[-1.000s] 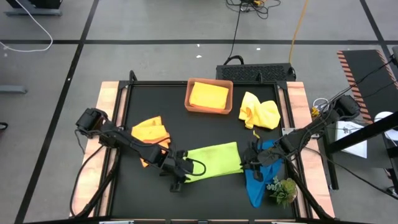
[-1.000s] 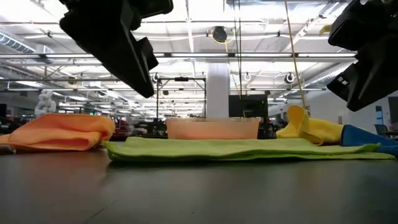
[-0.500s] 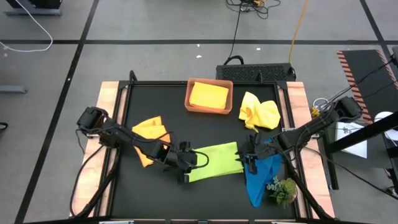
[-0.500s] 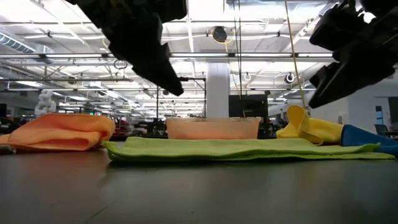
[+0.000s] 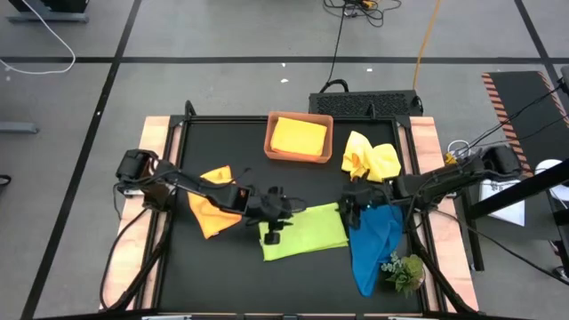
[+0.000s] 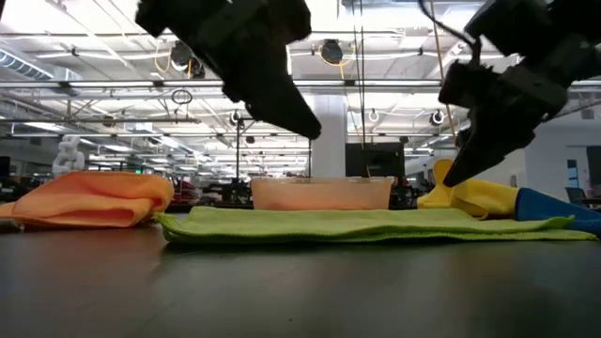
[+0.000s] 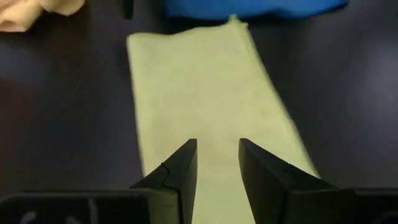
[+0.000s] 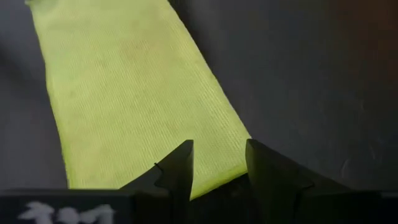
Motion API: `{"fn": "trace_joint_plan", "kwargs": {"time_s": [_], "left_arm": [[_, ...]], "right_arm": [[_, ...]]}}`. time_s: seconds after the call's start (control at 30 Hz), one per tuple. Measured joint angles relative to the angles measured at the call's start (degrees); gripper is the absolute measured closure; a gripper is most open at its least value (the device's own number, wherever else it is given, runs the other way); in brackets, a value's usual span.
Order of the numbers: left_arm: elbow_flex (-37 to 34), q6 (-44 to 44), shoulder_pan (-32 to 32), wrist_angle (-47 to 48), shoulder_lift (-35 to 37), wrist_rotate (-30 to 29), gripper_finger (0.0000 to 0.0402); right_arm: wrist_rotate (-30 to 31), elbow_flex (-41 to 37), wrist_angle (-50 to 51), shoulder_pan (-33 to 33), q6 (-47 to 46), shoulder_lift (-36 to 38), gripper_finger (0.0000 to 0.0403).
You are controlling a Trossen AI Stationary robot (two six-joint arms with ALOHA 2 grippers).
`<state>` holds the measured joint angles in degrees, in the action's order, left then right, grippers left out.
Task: Fold microfiber towels
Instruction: Fold the light green microfiber towel
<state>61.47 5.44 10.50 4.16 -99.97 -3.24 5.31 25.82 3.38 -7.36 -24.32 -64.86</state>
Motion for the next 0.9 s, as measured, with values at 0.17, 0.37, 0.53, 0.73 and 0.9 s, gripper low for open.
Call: {"fn": "trace_joint_plan", "kwargs": {"time_s": [0.17, 0.37, 0.53, 0.73, 0.9], "left_arm": [[0.1, -0.9, -3.6, -4.3, -1.0, 4.1, 0.0284], [-0.1, -3.2, -5.8, -7.6, -2.6, 6.8, 0.0284], [-0.1, -3.7, -7.2, -11.0, -5.0, 8.1, 0.0284], [0.1, -3.8, -8.3, -14.4, -6.9, 9.1, 0.0284], [0.1, -3.4, -8.6, -17.4, -8.1, 10.9, 0.0284]], "right_arm": [[-7.0, 0.0, 0.5, 5.9, 0.3, -1.0, 0.0228], [-8.6, -2.0, -2.7, 9.6, 1.9, -5.9, 0.0201], [-11.5, -3.9, -9.2, 11.8, 2.0, -9.6, 0.0205], [-13.0, -5.5, -12.2, 13.0, 2.8, -9.0, 0.0236], [-13.4, -5.6, -12.0, 13.0, 2.9, -8.3, 0.0290]]}}
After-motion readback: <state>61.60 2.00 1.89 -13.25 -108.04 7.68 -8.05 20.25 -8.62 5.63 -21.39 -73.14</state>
